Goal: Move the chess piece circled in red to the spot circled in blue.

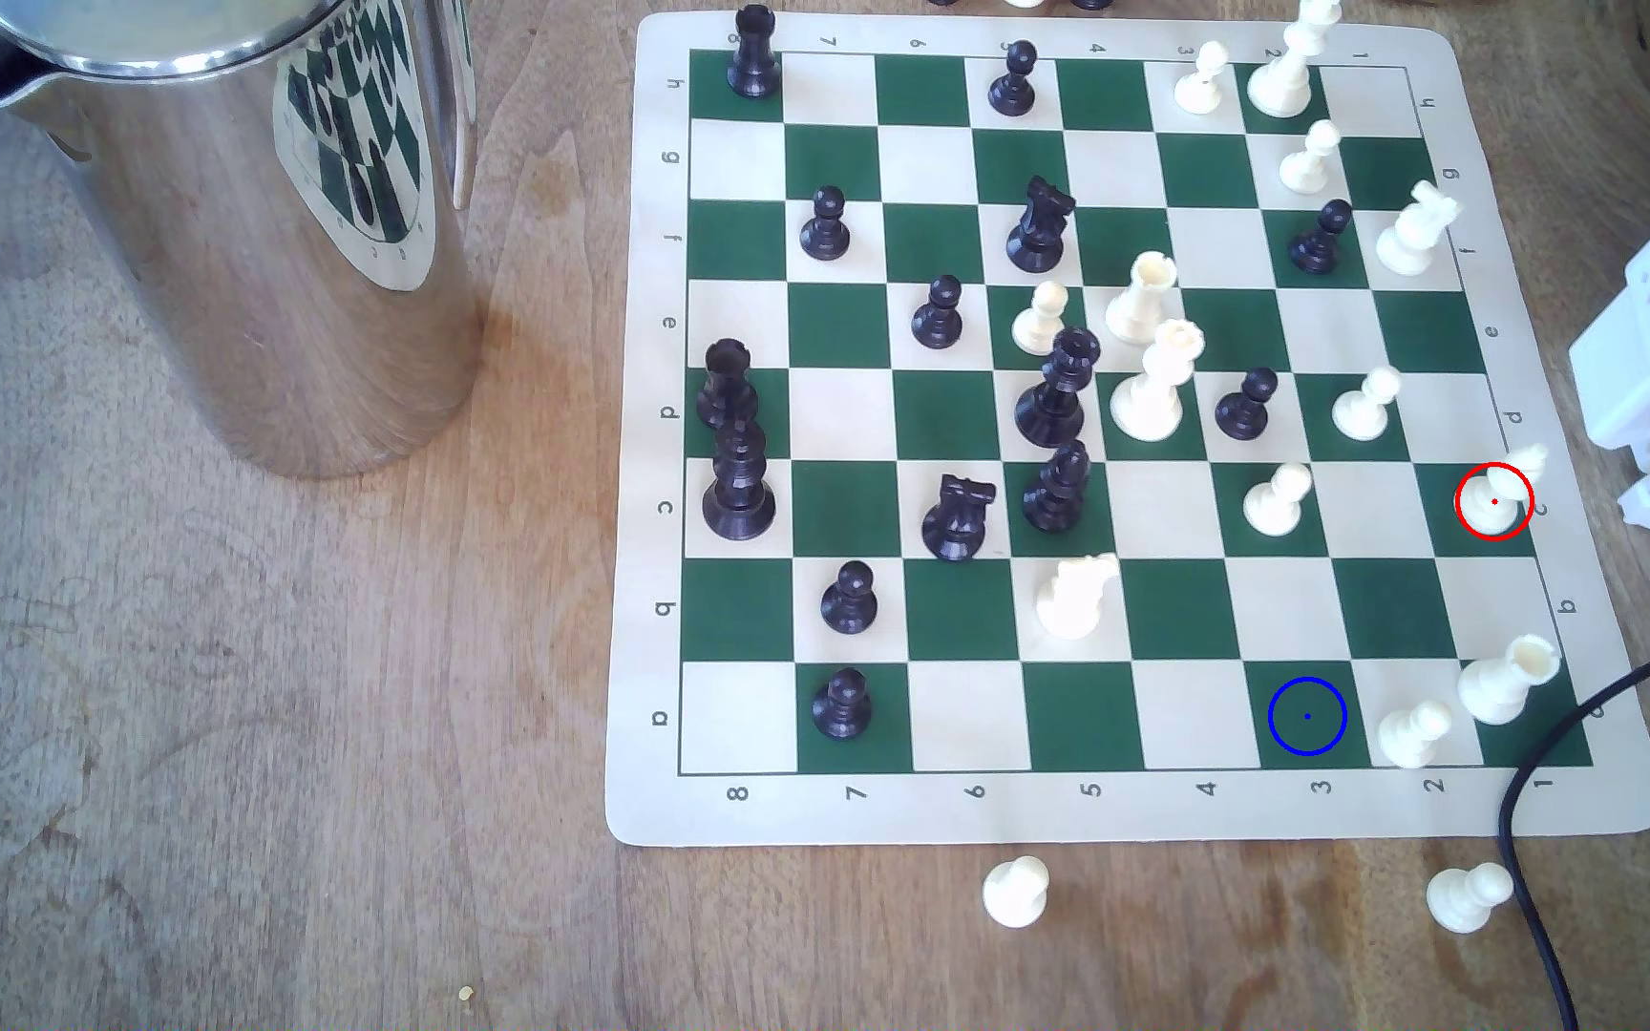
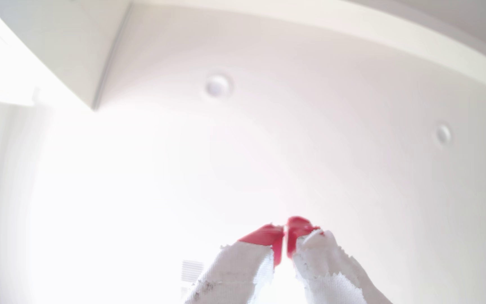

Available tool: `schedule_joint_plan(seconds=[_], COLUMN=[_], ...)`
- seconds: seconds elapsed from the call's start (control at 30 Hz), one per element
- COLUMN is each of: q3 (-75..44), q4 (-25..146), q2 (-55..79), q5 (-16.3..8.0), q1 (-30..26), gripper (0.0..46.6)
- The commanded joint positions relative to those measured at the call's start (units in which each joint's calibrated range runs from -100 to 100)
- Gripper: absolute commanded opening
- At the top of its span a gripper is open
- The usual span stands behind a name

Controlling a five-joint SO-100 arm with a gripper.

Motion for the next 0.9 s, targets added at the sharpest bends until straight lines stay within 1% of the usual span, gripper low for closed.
schedule_joint_plan(seconds=[0.0,0.1,0.2,0.33,0.37,0.47,0.5,0.53,0.6,0.63,0.67,0.77,0.87], q3=[1.17,0.9,-0.46,-5.72,-9.07,-14.06,-17.68,-18.86,-22.13,-24.66,-29.74,-36.36,-45.61], q4=[0.78,6.18,10.93,27.64,35.99,47.79,54.75,56.71,61.96,66.87,76.29,90.38,116.58], q2=[-0.2,-0.2,-0.2,-0.2,-0.2,-0.2,-0.11,-0.11,-0.11,-0.03,-0.03,-0.03,-0.03], q5=[0.15,-0.1,0.05,0.05,0.15,-0.1,0.15,0.15,0.15,0.15,0.15,-0.2,-0.83], q1=[1.61,0.13,0.05,-0.26,0.44,0.83,1.38,1.54,3.26,3.96,5.92,8.58,13.35], gripper=[0.2,0.2,0.2,0.2,0.2,0.2,0.2,0.2,0.2,0.2,0.2,0.2,0.2])
